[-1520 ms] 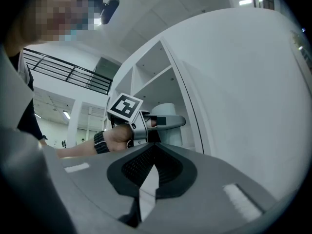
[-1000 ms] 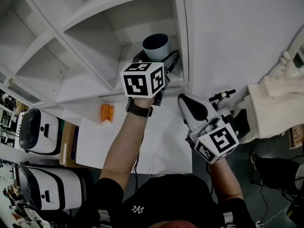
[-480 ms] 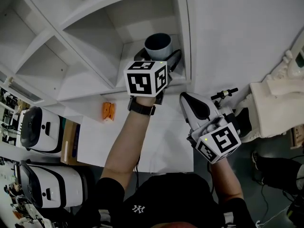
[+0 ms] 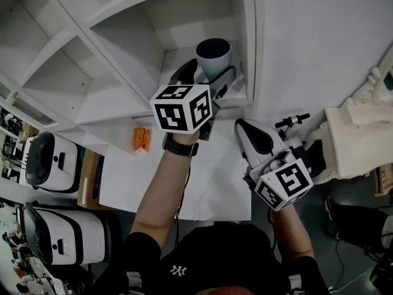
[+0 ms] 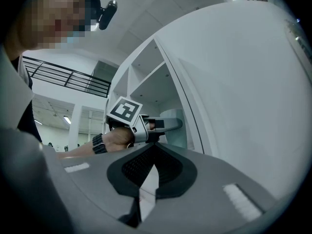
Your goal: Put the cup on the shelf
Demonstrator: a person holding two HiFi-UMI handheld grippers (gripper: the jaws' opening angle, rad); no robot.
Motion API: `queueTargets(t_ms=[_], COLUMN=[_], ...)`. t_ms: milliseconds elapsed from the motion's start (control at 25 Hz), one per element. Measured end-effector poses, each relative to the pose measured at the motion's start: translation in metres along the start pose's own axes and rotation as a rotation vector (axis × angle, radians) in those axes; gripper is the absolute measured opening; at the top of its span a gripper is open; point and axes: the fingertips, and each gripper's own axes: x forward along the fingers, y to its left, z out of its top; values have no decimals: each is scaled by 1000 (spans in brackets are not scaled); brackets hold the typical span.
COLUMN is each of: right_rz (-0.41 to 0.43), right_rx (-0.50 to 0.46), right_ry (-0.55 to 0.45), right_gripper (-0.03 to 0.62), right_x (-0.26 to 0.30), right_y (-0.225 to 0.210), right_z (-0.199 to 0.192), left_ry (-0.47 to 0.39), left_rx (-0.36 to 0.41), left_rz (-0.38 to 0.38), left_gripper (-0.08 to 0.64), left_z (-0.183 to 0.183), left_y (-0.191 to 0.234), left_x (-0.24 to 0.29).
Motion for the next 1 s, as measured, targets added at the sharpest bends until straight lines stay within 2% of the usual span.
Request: queueTargets(t_ms=[320,480,680,1000], right_rz=[-35,-53,-94,-137], right_rx=[37,43,53,22], right_ry=[8,42,77,98], right_gripper=[12,11,11,11], right_x=[2,2,-2,-5], right_y=[8,22,40,85], right_z=[-14,-29,-47,-59], left_ry=[-18,-4,-6,-9], left_rx=[-46,-50,-110,-104], left_rz=[-30,-46,-90,-131], left_gripper=[431,390,301,234], left_z=[-13,-32,-54,-70], left_y=[-3,-6,-11,-8], left_x=[-52,-76,-108,-163])
